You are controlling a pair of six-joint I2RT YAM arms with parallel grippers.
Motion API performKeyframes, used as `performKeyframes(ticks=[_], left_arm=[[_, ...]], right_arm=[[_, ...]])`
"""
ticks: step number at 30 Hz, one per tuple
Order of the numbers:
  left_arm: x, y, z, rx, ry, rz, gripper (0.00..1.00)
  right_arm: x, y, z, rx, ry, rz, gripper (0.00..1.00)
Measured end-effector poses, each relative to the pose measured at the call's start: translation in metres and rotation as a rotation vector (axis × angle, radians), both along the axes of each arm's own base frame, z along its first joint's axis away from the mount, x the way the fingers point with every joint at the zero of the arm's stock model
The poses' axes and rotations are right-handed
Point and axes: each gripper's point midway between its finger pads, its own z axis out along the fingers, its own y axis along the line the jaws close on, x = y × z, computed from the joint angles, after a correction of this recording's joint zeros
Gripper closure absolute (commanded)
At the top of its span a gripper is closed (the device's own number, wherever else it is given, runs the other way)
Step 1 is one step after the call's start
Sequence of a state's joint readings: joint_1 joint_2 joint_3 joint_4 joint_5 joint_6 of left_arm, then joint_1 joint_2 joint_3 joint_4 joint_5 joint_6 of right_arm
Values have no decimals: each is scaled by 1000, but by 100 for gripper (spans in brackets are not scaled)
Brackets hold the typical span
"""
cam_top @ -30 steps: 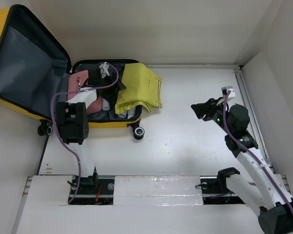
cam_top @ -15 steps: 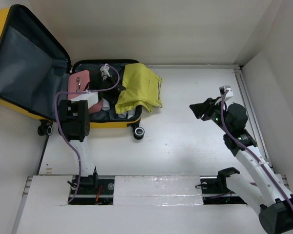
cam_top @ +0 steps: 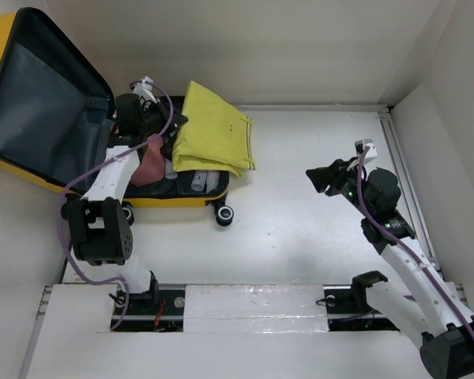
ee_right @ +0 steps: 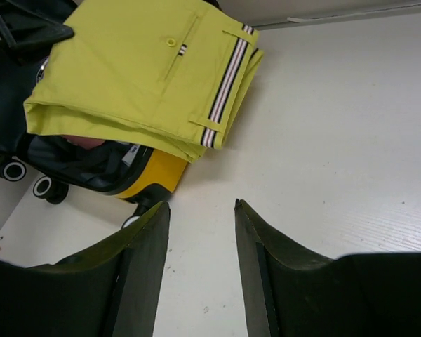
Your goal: Pack the luggage
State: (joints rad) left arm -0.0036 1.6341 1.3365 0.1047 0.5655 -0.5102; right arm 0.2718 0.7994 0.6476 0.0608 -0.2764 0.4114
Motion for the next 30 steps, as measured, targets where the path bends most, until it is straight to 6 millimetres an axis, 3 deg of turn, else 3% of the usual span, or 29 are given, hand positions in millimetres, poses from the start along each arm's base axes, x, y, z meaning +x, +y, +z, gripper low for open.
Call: performKeyframes(ticks=[9, 15, 19, 20, 21, 22, 23, 25, 28, 29, 30], left_arm=[[-2, 91, -13, 136, 130, 320, 100], [5, 128, 16, 275, 95, 470, 100], [11, 149, 5, 352, 132, 547, 100], [14, 155, -1, 367, 148, 570, 95], [14, 160, -6, 379, 162, 591, 60], [13, 164, -12, 395, 177, 603, 42], [11, 167, -16, 403, 187, 615, 31], [8, 170, -15, 404, 190, 639, 22], [-7, 173, -3, 401, 172, 689, 22], [-17, 173, 4, 399, 163, 712, 23], [-29, 172, 13, 394, 148, 733, 23]], right_arm=[[-5, -1, 8, 7, -27, -2, 52], [-6, -1, 11, 9, -36, -3, 52], [-6, -2, 11, 10, -39, -3, 52], [-7, -2, 12, 10, -39, -3, 52], [-7, -2, 12, 10, -40, -2, 52], [-7, -2, 12, 10, -41, -2, 52], [-7, -2, 12, 10, -41, -2, 52], [-7, -1, 11, 10, -39, 0, 52], [-6, 2, 7, 6, -23, 15, 56], [-6, 3, 5, 4, -19, 20, 73], [-6, 5, 4, 2, -16, 26, 83]])
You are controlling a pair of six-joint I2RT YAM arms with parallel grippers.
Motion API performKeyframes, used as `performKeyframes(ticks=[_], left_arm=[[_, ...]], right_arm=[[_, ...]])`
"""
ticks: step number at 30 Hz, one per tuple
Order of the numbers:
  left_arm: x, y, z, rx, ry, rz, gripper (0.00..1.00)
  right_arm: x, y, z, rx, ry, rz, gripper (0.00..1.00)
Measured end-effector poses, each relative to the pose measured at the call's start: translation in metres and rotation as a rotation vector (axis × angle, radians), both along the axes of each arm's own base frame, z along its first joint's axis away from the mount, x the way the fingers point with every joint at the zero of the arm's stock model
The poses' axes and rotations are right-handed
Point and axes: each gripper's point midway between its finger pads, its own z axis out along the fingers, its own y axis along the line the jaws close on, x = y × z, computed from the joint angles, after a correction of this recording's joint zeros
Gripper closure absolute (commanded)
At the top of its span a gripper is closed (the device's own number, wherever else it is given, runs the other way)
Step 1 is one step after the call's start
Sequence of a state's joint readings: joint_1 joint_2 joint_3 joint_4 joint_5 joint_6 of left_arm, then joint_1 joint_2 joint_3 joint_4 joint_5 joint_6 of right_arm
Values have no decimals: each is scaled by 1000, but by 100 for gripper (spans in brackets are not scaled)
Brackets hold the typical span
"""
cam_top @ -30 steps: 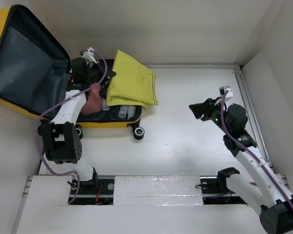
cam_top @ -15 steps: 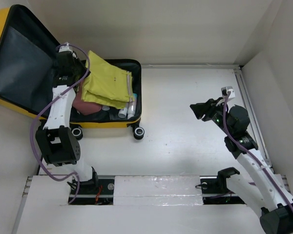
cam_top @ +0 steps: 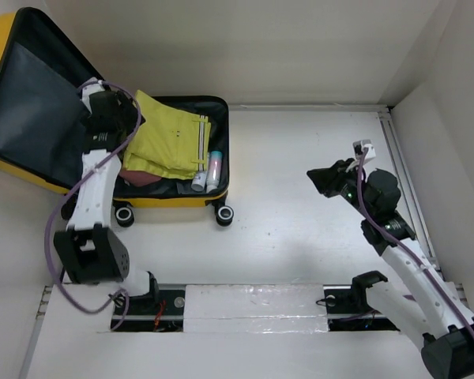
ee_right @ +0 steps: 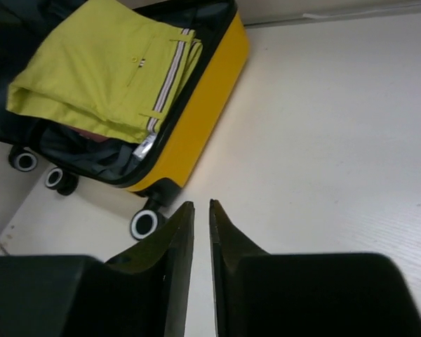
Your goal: Pack the luggage
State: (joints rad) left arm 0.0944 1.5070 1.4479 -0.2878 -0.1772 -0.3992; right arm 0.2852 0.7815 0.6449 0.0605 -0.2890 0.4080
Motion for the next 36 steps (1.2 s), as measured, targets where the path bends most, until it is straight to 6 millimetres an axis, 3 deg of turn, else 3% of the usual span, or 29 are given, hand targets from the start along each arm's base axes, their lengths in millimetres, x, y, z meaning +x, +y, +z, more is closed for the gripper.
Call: performKeyframes(ticks=[2, 4, 8, 11, 13, 14, 16, 22, 25, 27, 29, 31, 32, 36], left_arm=[[-29, 0, 32, 8, -86, 48, 27], [-67, 6, 71, 20, -188, 121, 27], [-149, 38, 144, 61, -405, 355, 32], [-207, 68, 164, 99, -474, 566, 32], [-233, 86, 158, 137, -447, 700, 29], [-239, 92, 151, 157, -419, 747, 29], [-242, 101, 127, 210, -321, 807, 26], [-223, 139, 64, 372, 50, 941, 26], [-207, 147, 40, 416, 192, 932, 26], [-202, 149, 40, 434, 227, 928, 26], [-197, 152, 52, 443, 214, 943, 29], [-194, 155, 66, 445, 181, 962, 33], [-193, 156, 71, 447, 170, 970, 39], [-190, 159, 78, 463, 159, 986, 42]], right_arm=[[-3, 6, -2, 1, 8, 27, 100], [-6, 12, -3, -4, 7, 56, 100], [-14, 30, -9, -17, 19, 140, 99], [-20, 47, -18, -31, 41, 216, 75], [-24, 58, -26, -46, 60, 264, 54], [-27, 63, -30, -53, 68, 287, 49], [-30, 71, -35, -67, 78, 327, 42], [-39, 95, -42, -98, 91, 415, 41], [-41, 101, -44, -114, 86, 435, 41], [-43, 104, -44, -119, 83, 442, 41], [-42, 104, -43, -123, 77, 436, 41], [-40, 103, -42, -128, 68, 426, 41], [-40, 103, -42, -131, 66, 421, 41], [-35, 100, -43, -140, 64, 394, 41]])
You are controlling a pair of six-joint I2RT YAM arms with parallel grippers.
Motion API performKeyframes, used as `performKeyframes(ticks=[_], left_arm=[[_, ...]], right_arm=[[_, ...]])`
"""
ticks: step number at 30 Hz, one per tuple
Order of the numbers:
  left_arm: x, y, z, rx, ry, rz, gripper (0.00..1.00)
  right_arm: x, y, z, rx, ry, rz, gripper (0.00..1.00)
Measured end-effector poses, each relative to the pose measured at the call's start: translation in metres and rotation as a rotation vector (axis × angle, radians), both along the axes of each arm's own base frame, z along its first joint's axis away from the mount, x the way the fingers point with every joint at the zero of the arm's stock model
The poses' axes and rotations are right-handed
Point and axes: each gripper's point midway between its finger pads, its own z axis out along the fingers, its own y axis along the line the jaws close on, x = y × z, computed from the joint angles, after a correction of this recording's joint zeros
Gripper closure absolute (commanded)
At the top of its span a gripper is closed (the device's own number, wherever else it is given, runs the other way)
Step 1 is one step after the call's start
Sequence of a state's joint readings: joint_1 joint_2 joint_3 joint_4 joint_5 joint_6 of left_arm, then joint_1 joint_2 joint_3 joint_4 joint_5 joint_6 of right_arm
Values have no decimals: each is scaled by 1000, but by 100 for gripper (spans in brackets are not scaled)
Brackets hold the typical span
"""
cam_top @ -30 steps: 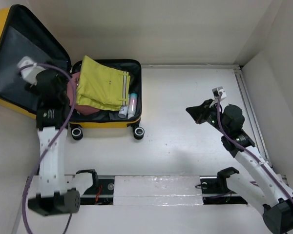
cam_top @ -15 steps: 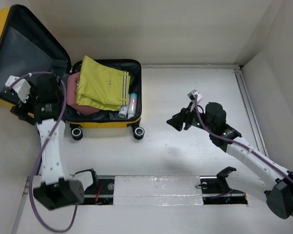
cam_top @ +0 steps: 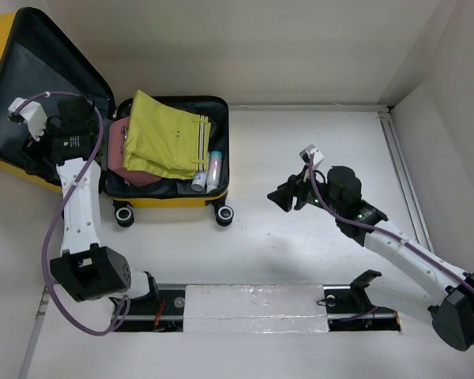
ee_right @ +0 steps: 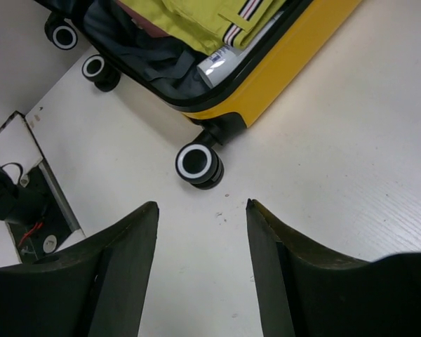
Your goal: Pack the luggage
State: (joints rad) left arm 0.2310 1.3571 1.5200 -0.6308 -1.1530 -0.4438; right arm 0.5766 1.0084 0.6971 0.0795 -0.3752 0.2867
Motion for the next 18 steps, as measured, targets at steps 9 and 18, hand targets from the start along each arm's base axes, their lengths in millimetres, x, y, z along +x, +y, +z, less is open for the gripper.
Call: performKeyframes(ticks=[9, 18], left_arm=[[-11, 46, -23, -95, -43, 77, 51], [15, 23, -4, -80, -199, -55, 100]], right_arm=[[8, -6, -3, -19, -8, -54, 41], [11, -6, -8, -32, 2, -61, 41]])
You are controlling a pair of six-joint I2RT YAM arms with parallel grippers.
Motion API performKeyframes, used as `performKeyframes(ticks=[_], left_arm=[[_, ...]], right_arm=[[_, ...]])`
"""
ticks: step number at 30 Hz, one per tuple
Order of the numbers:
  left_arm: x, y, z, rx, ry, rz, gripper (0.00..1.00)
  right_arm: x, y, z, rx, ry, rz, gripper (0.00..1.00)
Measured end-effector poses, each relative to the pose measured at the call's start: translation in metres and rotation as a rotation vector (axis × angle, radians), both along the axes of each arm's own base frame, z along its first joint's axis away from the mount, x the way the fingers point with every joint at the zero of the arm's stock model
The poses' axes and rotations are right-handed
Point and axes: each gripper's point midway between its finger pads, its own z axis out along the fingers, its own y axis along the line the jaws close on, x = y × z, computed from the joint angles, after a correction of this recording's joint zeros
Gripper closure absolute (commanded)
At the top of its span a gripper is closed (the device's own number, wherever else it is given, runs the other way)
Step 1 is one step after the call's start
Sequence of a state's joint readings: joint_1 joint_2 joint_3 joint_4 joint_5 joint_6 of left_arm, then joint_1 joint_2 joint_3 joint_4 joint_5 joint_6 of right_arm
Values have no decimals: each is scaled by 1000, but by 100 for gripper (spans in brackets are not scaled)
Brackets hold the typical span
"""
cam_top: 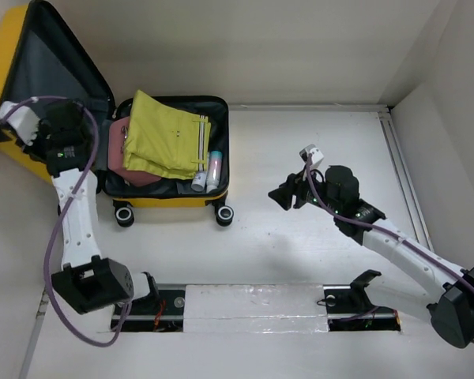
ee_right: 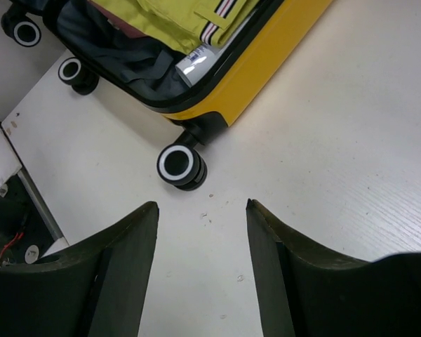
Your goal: Pack the luggage
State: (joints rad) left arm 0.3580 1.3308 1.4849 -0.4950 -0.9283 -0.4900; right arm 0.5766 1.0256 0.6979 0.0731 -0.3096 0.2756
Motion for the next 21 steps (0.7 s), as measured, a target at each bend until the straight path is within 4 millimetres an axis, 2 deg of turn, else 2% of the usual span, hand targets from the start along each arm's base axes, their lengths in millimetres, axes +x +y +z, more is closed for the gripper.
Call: performKeyframes(ticks=[2, 4, 7, 8, 10, 11, 12, 13, 14, 17, 21], left_arm=[[10, -29, 5, 26, 4, -87, 100], [16, -72, 9, 66, 30, -213, 100], [12, -135, 18, 110, 35, -457, 100], [9, -149, 18, 114, 34, -550, 93], [0, -172, 15, 118, 32, -737, 59], [3, -190, 6, 95, 30, -865, 40], [3, -213, -3, 58, 16, -1009, 4], [4, -240, -11, 24, 3, -1163, 0], [7, -272, -16, -20, -19, -1335, 0], [-2, -345, -33, -121, -4, -1724, 0], [-18, -404, -55, -253, 62, -2010, 0]], right_arm=[[1, 0, -2, -4, 5, -2, 41], [2, 1, -4, -8, 11, -4, 41], [4, 2, -7, -16, 19, -8, 41], [5, 2, -9, -20, 23, -11, 41], [8, 3, -13, -29, 35, -13, 40], [9, 5, -16, -35, 43, -13, 40], [11, 6, -19, -41, 53, -15, 40], [12, 7, -22, -47, 61, -14, 40], [14, 8, -25, -52, 68, -14, 40], [17, 7, -31, -65, 81, -29, 40], [23, 5, -27, -62, 82, -61, 40]])
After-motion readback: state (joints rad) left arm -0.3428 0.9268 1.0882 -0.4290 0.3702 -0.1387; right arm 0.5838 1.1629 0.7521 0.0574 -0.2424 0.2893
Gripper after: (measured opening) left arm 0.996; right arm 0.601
